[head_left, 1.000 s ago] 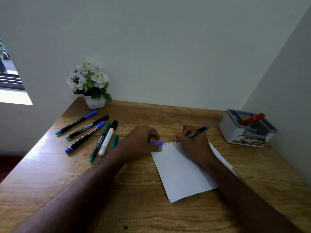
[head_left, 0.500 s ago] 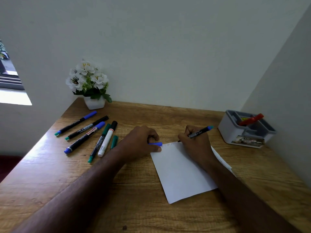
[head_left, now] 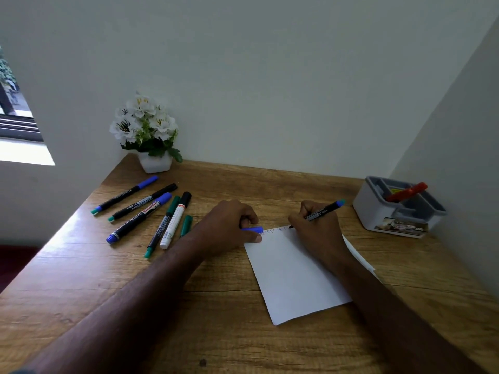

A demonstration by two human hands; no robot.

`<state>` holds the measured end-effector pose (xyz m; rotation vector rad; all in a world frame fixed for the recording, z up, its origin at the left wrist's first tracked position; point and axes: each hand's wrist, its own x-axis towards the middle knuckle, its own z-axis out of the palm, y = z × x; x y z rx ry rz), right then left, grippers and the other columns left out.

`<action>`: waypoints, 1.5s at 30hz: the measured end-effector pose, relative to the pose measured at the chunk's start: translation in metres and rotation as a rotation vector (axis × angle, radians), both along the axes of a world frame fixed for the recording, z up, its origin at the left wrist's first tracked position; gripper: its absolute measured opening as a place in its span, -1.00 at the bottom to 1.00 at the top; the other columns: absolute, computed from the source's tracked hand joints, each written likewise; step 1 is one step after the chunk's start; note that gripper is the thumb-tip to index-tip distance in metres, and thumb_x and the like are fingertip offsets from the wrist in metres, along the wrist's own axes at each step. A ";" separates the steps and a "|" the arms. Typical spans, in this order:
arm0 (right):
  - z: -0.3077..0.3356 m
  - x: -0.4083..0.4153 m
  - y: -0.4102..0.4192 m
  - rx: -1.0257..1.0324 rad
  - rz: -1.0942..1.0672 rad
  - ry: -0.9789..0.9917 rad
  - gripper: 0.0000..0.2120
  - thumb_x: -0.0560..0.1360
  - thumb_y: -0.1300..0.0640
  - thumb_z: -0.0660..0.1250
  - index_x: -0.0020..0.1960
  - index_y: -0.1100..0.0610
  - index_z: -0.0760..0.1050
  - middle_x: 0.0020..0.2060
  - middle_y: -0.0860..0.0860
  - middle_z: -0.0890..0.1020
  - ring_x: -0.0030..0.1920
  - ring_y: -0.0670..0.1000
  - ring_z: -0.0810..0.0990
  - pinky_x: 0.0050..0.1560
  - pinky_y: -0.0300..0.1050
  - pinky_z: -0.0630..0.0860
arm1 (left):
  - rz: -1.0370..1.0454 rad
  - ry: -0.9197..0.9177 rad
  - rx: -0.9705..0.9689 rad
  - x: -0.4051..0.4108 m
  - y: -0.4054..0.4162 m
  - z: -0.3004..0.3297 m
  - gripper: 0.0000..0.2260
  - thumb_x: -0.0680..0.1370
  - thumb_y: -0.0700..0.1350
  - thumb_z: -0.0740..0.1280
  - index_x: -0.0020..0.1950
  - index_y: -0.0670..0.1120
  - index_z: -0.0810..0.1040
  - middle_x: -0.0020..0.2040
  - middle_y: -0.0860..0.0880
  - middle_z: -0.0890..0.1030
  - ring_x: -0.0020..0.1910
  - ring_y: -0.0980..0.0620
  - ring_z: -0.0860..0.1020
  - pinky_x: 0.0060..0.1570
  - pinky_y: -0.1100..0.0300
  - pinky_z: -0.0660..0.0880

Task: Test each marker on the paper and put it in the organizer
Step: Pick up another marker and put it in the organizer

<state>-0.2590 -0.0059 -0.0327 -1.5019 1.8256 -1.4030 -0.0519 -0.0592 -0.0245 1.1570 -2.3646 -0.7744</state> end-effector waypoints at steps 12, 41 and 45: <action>0.003 0.001 0.000 -0.015 -0.005 -0.002 -0.71 0.39 0.31 0.38 -0.40 0.15 0.33 -0.50 0.02 0.40 -0.45 -0.11 0.38 -0.45 -0.32 0.31 | 0.003 0.003 0.006 -0.001 0.000 0.000 -0.65 0.42 0.03 0.51 0.18 0.00 0.62 -0.08 0.13 0.57 -0.15 0.18 0.50 -0.25 0.32 0.35; 0.002 -0.007 0.002 -0.012 0.061 0.026 -0.75 0.39 0.32 0.37 -0.38 0.26 0.34 -0.49 0.01 0.38 -0.44 -0.12 0.32 -0.46 -0.33 0.27 | -0.003 0.017 -0.014 0.001 -0.001 -0.002 -0.65 0.40 0.04 0.53 0.14 -0.01 0.63 -0.10 0.11 0.57 -0.17 0.15 0.51 -0.25 0.33 0.36; 0.001 -0.008 0.002 -0.021 0.063 0.004 -0.72 0.40 0.34 0.36 -0.39 0.19 0.33 -0.50 -0.02 0.35 -0.46 -0.14 0.30 -0.46 -0.32 0.27 | -0.005 0.010 -0.009 0.001 0.000 -0.001 -0.65 0.41 0.04 0.52 0.16 0.00 0.63 -0.09 0.11 0.58 -0.15 0.15 0.52 -0.24 0.32 0.37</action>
